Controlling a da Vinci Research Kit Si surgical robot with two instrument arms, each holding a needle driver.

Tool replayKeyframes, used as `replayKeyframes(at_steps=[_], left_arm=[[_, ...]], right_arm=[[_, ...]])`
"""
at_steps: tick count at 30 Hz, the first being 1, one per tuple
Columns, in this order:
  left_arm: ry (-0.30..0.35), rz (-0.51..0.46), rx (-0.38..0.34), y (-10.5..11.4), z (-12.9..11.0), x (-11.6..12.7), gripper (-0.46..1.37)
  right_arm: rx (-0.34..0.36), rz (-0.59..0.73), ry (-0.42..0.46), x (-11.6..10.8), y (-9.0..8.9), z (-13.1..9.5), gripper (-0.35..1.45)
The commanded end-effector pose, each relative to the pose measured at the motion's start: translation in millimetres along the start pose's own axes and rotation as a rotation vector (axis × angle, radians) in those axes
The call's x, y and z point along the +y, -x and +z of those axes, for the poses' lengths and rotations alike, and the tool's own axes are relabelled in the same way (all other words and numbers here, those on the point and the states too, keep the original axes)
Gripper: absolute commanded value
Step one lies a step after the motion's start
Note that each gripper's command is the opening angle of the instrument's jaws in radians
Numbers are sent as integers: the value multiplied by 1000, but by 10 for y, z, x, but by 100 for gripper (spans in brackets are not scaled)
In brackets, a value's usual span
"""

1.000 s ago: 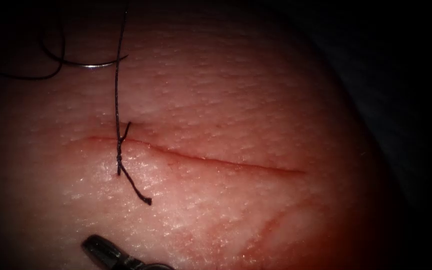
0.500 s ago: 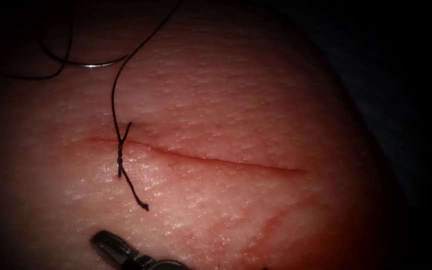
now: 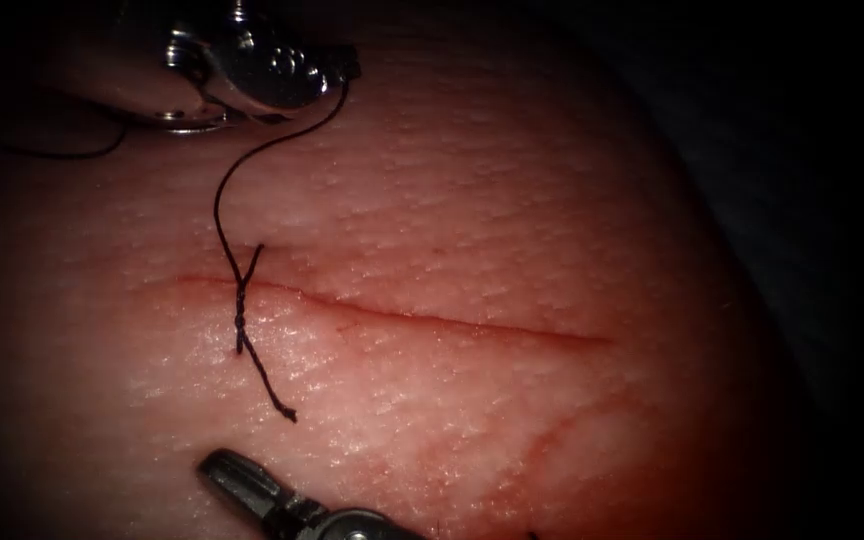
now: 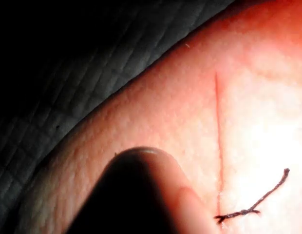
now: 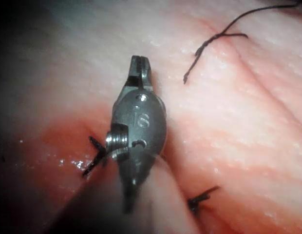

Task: Wound Closure
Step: Loop the suture clockwise one time around the right tool

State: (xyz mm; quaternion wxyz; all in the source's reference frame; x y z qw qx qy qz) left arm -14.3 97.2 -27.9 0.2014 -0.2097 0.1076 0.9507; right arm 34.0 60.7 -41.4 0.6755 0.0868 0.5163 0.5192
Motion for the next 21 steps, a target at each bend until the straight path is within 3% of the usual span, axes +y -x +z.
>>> replayKeyframes(at_steps=[1, 12, 21], left_arm=[[11, 0, 2, 1, -1, 1, -35], [33, -20, 3, 19, -16, 16, -35], [50, -27, 0, 29, -49, 32, -35]], right_arm=[[-1, 0, -1, 1, -1, 0, -35], [-11, -8, -57, 11, -7, -2, -35], [-13, -44, -83, 25, -11, 0, -31]])
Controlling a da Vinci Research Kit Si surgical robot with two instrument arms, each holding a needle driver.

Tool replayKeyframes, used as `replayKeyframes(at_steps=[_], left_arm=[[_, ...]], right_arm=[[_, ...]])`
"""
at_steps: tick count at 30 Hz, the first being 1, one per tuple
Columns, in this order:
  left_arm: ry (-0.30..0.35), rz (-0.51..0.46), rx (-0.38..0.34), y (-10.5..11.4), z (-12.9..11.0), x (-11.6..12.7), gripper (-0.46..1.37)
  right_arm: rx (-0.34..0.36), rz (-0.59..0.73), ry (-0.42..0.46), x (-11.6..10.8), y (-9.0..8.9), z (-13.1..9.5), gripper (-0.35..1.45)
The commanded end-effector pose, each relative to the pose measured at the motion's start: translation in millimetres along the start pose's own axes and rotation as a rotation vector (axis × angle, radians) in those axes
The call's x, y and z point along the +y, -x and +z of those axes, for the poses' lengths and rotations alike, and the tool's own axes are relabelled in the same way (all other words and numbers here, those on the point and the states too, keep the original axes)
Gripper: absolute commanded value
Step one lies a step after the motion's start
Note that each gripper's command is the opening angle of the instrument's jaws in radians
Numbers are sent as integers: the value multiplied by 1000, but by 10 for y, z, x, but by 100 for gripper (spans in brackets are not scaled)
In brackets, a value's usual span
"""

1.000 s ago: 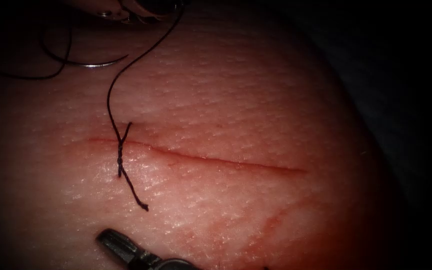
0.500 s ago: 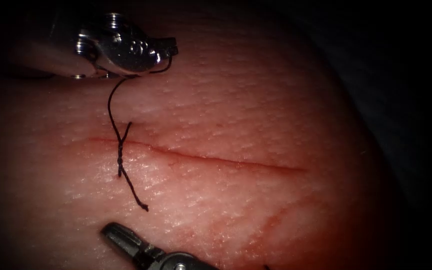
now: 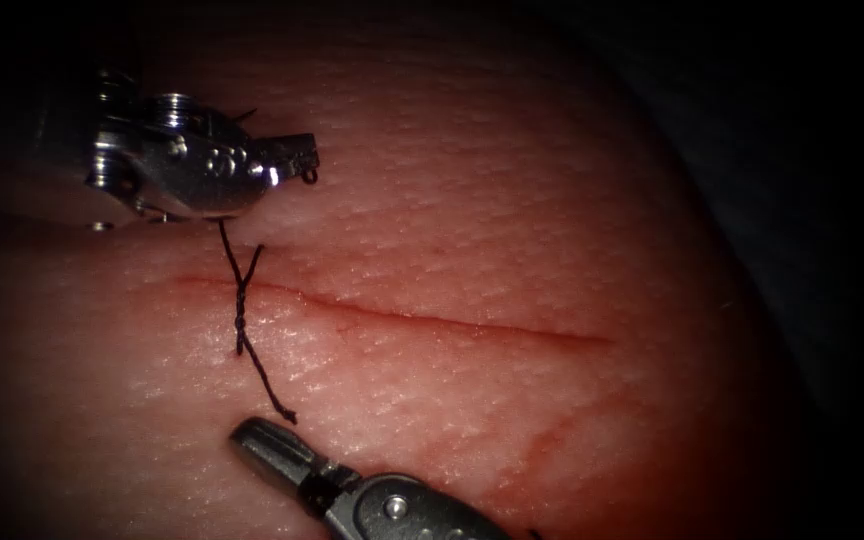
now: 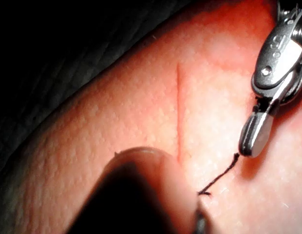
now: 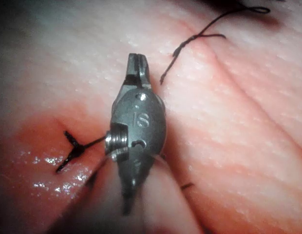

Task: Wound Closure
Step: Loop the suture clockwise one time around the right tool

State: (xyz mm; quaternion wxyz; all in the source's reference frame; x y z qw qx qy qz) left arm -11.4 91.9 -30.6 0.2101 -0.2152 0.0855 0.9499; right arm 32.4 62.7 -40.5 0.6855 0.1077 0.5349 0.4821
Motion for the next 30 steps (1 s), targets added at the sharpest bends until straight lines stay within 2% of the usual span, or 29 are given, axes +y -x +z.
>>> replayKeyframes(at_steps=[1, 10, 19, 30], left_arm=[[7, 0, 5, 0, -5, 0, -35], [-40, -29, 32, 4, -55, -6, -35], [-72, -61, 36, 13, -99, 9, -35], [-79, -64, 42, 22, -112, 21, -35]], right_arm=[[0, -2, 0, 2, 1, 0, -31], [-4, -11, -5, 10, -4, -7, -22], [-4, -27, -6, 16, -8, -3, -24], [-8, -36, -22, 35, -20, 5, -33]])
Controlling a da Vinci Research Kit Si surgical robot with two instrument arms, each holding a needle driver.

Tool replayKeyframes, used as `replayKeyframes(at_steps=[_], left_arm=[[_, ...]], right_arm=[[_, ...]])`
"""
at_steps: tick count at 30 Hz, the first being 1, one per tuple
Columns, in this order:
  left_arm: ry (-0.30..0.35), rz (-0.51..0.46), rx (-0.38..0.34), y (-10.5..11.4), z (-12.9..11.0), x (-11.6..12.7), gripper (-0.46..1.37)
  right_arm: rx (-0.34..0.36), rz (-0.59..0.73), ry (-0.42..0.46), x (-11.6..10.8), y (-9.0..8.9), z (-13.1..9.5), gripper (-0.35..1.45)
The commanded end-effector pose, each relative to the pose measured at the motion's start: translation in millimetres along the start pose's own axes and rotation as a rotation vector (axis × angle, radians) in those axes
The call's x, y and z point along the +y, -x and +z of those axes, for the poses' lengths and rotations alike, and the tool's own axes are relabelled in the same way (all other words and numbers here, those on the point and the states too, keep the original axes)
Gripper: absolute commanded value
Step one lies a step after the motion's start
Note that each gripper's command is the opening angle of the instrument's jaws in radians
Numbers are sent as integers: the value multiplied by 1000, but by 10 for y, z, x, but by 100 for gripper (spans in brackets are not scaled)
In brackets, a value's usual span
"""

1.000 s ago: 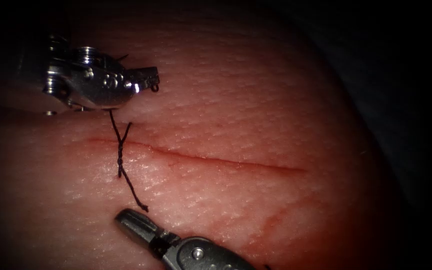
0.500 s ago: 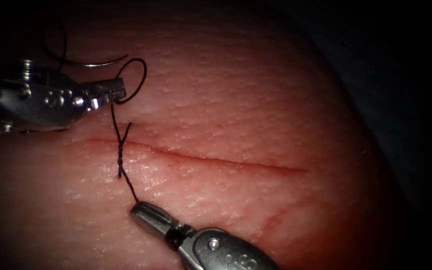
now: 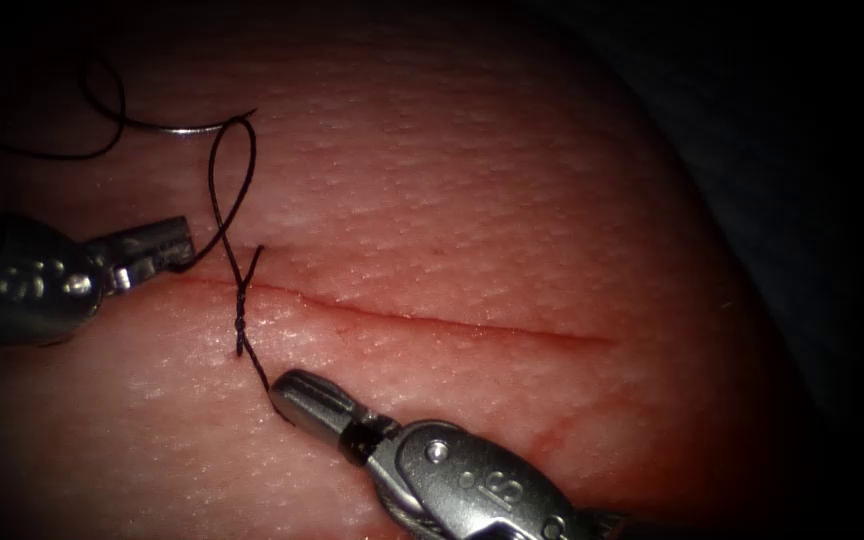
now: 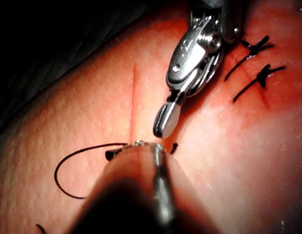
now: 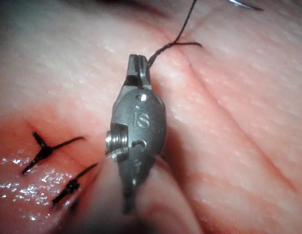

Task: Wound Closure
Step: Loop the suture clockwise one time around the right tool

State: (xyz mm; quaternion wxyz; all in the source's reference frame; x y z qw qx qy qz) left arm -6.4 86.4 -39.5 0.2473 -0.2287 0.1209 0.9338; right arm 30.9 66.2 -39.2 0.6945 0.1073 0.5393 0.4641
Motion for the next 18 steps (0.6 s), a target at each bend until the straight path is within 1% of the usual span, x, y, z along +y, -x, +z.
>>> replayKeyframes(at_steps=[1, 8, 18], left_arm=[[1, 0, 1, 0, 1, 1, -35], [2, -1, 6, -1, 2, 3, -35], [1, 0, 11, -1, 6, 2, -35]], right_arm=[[-1, 0, -5, 3, -1, 1, -34], [-4, 0, -50, 17, -5, 8, -35], [-3, -2, -53, 16, -3, 8, -35]])
